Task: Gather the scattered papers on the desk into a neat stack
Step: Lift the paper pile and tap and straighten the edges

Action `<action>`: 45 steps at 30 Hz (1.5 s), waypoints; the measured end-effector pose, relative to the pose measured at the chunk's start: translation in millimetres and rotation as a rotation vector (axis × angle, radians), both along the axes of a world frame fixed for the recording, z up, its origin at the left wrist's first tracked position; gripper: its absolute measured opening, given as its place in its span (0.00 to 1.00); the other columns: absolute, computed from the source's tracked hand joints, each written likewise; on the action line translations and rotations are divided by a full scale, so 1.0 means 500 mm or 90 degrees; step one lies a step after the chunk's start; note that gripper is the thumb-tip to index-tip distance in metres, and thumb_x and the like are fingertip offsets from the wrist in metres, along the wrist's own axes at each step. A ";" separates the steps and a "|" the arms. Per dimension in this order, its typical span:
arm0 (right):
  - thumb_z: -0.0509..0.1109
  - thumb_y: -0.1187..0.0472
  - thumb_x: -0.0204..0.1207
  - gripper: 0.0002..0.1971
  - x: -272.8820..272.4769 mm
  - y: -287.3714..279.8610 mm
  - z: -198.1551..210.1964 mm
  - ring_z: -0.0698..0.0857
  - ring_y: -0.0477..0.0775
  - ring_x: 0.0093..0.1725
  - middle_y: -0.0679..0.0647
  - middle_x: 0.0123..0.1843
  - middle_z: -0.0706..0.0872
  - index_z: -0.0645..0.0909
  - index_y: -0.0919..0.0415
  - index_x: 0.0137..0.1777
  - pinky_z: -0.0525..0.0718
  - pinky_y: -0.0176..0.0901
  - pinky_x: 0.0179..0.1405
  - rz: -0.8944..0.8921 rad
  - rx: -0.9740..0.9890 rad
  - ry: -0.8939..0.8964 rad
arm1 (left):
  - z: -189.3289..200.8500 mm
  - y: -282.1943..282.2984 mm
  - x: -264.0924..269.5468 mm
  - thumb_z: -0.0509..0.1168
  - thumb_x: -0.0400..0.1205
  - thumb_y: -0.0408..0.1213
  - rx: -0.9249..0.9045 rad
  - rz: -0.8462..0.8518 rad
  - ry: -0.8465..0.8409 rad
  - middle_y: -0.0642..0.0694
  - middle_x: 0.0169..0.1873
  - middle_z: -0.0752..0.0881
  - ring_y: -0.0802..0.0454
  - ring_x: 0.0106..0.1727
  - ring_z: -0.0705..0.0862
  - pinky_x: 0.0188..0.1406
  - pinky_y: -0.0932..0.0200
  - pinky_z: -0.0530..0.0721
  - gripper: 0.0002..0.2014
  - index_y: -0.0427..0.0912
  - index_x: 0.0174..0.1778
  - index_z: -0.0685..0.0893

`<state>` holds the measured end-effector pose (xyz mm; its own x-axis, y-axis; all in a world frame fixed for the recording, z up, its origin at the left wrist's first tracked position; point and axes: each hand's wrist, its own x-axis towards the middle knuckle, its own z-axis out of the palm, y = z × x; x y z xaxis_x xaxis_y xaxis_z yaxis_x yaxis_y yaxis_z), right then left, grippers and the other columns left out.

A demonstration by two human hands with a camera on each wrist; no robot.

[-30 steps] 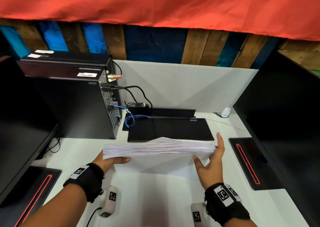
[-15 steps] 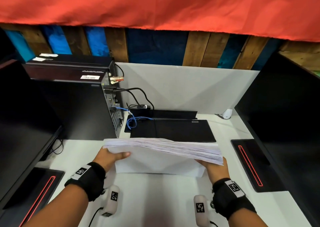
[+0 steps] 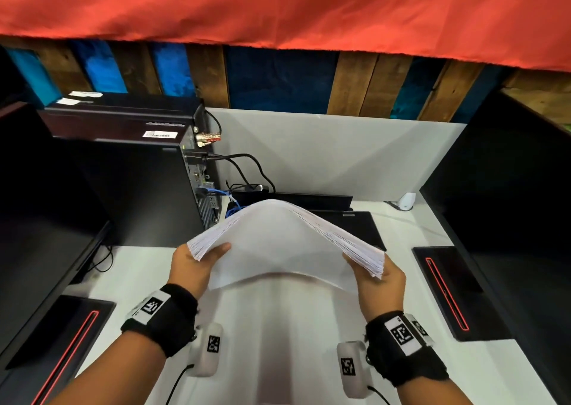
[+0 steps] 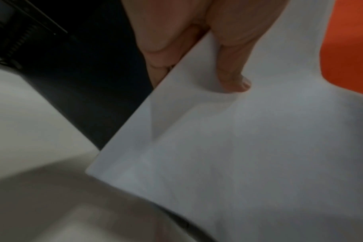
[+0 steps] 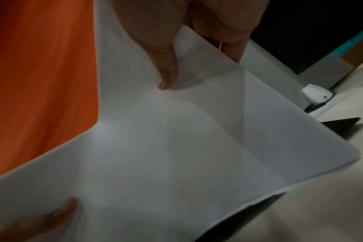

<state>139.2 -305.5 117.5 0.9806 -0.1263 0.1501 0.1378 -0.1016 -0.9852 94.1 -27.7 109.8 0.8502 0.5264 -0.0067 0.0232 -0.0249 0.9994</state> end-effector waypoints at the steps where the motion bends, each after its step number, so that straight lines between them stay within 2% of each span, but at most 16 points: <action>1: 0.75 0.73 0.70 0.11 -0.010 0.005 -0.005 0.86 0.34 0.35 0.37 0.35 0.89 0.87 0.56 0.43 0.80 0.20 0.36 0.004 0.003 -0.008 | -0.001 -0.009 -0.004 0.72 0.74 0.24 0.005 0.014 -0.009 0.54 0.38 0.87 0.69 0.32 0.86 0.30 0.79 0.81 0.10 0.39 0.49 0.86; 4: 0.78 0.70 0.69 0.12 -0.033 0.010 -0.048 0.86 0.35 0.33 0.40 0.33 0.90 0.87 0.49 0.40 0.81 0.23 0.35 -0.014 0.005 0.043 | -0.036 -0.022 -0.022 0.74 0.73 0.26 -0.013 0.049 0.024 0.59 0.29 0.89 0.58 0.36 0.85 0.34 0.72 0.83 0.09 0.44 0.41 0.86; 7: 0.82 0.68 0.64 0.12 -0.047 0.012 -0.106 0.87 0.41 0.30 0.46 0.31 0.90 0.85 0.51 0.38 0.83 0.27 0.29 -0.008 0.022 0.220 | -0.107 -0.015 -0.039 0.80 0.67 0.28 -0.072 0.045 0.141 0.50 0.38 0.90 0.47 0.42 0.86 0.46 0.55 0.83 0.13 0.47 0.41 0.86; 11: 0.81 0.68 0.65 0.11 -0.033 0.010 -0.134 0.87 0.54 0.38 0.54 0.38 0.89 0.83 0.53 0.35 0.82 0.43 0.42 -0.011 0.030 0.310 | -0.146 -0.009 -0.043 0.78 0.67 0.22 -0.076 0.019 0.213 0.40 0.42 0.88 0.43 0.47 0.85 0.49 0.53 0.79 0.15 0.46 0.39 0.83; 14: 0.79 0.68 0.67 0.09 -0.016 0.004 -0.108 0.86 0.54 0.37 0.54 0.37 0.88 0.83 0.55 0.35 0.82 0.41 0.41 -0.015 0.046 0.286 | -0.114 -0.004 -0.029 0.74 0.70 0.19 -0.099 0.015 0.183 0.46 0.37 0.86 0.47 0.41 0.85 0.45 0.57 0.80 0.13 0.43 0.37 0.84; 17: 0.81 0.69 0.65 0.10 -0.004 -0.010 -0.083 0.88 0.45 0.33 0.47 0.34 0.89 0.84 0.55 0.37 0.82 0.36 0.34 -0.019 0.074 0.247 | -0.086 0.009 -0.021 0.74 0.69 0.19 -0.101 0.001 0.142 0.57 0.30 0.90 0.64 0.30 0.88 0.34 0.64 0.84 0.14 0.45 0.38 0.85; 19: 0.83 0.70 0.61 0.11 -0.001 -0.017 -0.083 0.89 0.42 0.31 0.46 0.32 0.90 0.86 0.56 0.38 0.84 0.34 0.32 -0.011 0.073 0.239 | -0.078 0.015 -0.021 0.75 0.68 0.18 -0.110 -0.018 0.142 0.58 0.27 0.90 0.63 0.30 0.88 0.30 0.67 0.85 0.14 0.43 0.39 0.86; 21: 0.83 0.71 0.60 0.11 0.000 -0.015 -0.087 0.90 0.47 0.32 0.49 0.34 0.92 0.87 0.58 0.39 0.86 0.36 0.31 0.004 0.067 0.250 | -0.074 0.012 -0.023 0.75 0.67 0.18 -0.134 -0.030 0.142 0.55 0.26 0.90 0.58 0.29 0.89 0.26 0.67 0.85 0.14 0.41 0.39 0.86; 23: 0.81 0.72 0.63 0.10 0.000 -0.007 -0.085 0.90 0.53 0.34 0.51 0.34 0.92 0.88 0.57 0.38 0.87 0.38 0.32 0.017 0.068 0.247 | -0.069 0.007 -0.022 0.76 0.67 0.19 -0.148 -0.014 0.134 0.52 0.29 0.90 0.53 0.33 0.88 0.31 0.61 0.84 0.14 0.42 0.39 0.85; 27: 0.80 0.71 0.65 0.10 -0.002 -0.006 -0.055 0.89 0.43 0.31 0.44 0.31 0.91 0.88 0.55 0.39 0.86 0.33 0.31 0.026 0.088 0.195 | -0.047 0.010 -0.018 0.76 0.67 0.21 -0.155 -0.010 0.078 0.52 0.38 0.92 0.52 0.42 0.89 0.40 0.59 0.85 0.17 0.46 0.44 0.87; 31: 0.82 0.71 0.62 0.14 0.002 -0.021 -0.045 0.91 0.43 0.36 0.46 0.36 0.93 0.88 0.55 0.43 0.85 0.31 0.34 0.020 0.088 0.154 | -0.039 0.019 -0.024 0.76 0.66 0.18 -0.156 -0.026 0.061 0.54 0.33 0.92 0.60 0.36 0.91 0.30 0.69 0.86 0.18 0.43 0.45 0.87; 33: 0.83 0.70 0.60 0.15 0.004 -0.021 -0.047 0.90 0.49 0.40 0.49 0.39 0.92 0.88 0.55 0.44 0.85 0.33 0.37 0.021 0.049 0.154 | -0.045 0.016 -0.027 0.75 0.65 0.17 -0.173 -0.032 0.080 0.50 0.34 0.92 0.57 0.33 0.91 0.27 0.67 0.86 0.17 0.39 0.45 0.87; 35: 0.82 0.71 0.61 0.12 0.008 -0.018 -0.040 0.87 0.53 0.37 0.52 0.38 0.90 0.87 0.57 0.41 0.83 0.30 0.33 0.022 0.032 0.159 | -0.051 0.013 -0.026 0.75 0.67 0.18 -0.180 -0.026 0.090 0.49 0.35 0.91 0.56 0.31 0.90 0.26 0.66 0.86 0.15 0.37 0.45 0.88; 37: 0.81 0.70 0.63 0.10 0.012 -0.017 -0.026 0.85 0.52 0.34 0.53 0.35 0.89 0.86 0.58 0.40 0.82 0.28 0.28 0.014 0.038 0.153 | -0.047 0.013 -0.019 0.74 0.68 0.19 -0.180 -0.022 0.082 0.50 0.32 0.92 0.57 0.31 0.90 0.27 0.67 0.86 0.13 0.39 0.44 0.87; 42: 0.83 0.69 0.61 0.14 0.014 -0.034 -0.010 0.88 0.46 0.36 0.54 0.40 0.90 0.86 0.61 0.47 0.86 0.31 0.34 -0.007 0.072 0.111 | -0.025 0.024 -0.012 0.75 0.67 0.19 -0.145 -0.046 0.039 0.55 0.31 0.92 0.60 0.34 0.90 0.33 0.70 0.87 0.14 0.41 0.43 0.88; 45: 0.84 0.72 0.58 0.20 0.008 -0.029 -0.039 0.88 0.41 0.39 0.51 0.44 0.90 0.86 0.59 0.50 0.85 0.28 0.35 0.022 0.046 0.132 | -0.048 0.026 -0.020 0.78 0.63 0.20 -0.148 -0.053 0.072 0.47 0.39 0.93 0.51 0.41 0.91 0.40 0.59 0.88 0.19 0.40 0.48 0.88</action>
<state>142.9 -320.3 97.9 0.9935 -0.0947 -0.0636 -0.0666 -0.0286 -0.9974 84.1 -14.5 86.0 0.8779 0.4275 -0.2158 0.1419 0.1982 0.9698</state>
